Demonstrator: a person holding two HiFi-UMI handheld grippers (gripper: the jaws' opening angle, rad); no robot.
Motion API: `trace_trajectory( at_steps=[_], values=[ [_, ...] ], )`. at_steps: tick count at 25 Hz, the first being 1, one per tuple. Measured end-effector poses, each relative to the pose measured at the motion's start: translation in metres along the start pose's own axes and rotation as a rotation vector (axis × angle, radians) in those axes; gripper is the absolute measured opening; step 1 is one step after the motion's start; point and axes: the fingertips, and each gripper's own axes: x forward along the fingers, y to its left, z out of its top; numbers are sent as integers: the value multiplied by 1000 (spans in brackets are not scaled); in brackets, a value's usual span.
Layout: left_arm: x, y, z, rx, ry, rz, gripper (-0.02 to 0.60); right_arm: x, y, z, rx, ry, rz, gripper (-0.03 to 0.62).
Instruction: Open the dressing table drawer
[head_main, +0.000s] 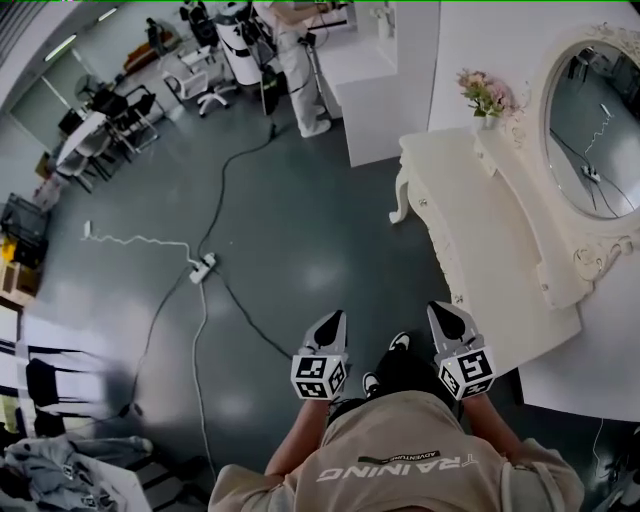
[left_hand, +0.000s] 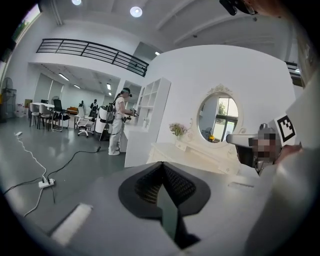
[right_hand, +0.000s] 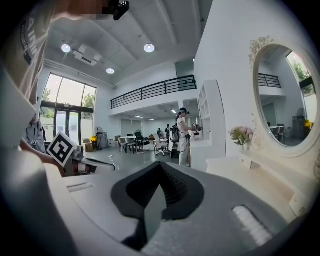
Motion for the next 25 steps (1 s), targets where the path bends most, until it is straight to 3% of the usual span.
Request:
trace_trajectory(
  at_steps=[4,8,11,16,20,25],
  values=[
    [41,6,16,28,32,-3,18,41,-15,10,-79,-8,22,2],
    [98,11,44,79,47,-7,18,85,-54,20,-85,-36,42,2],
    [132,12,76,131,39,-24,18,114,-79,21,-78,-33,50,2],
    [171,19,114,144,4,-12,18,155,-102,29,-131,-41,89,2],
    [178,36,111,115,39,30,18,177,-112,24,-125,-20,119,2],
    [194,60,95,87,111,50,18,196,-129,14,-94,20,98,2]
  ],
)
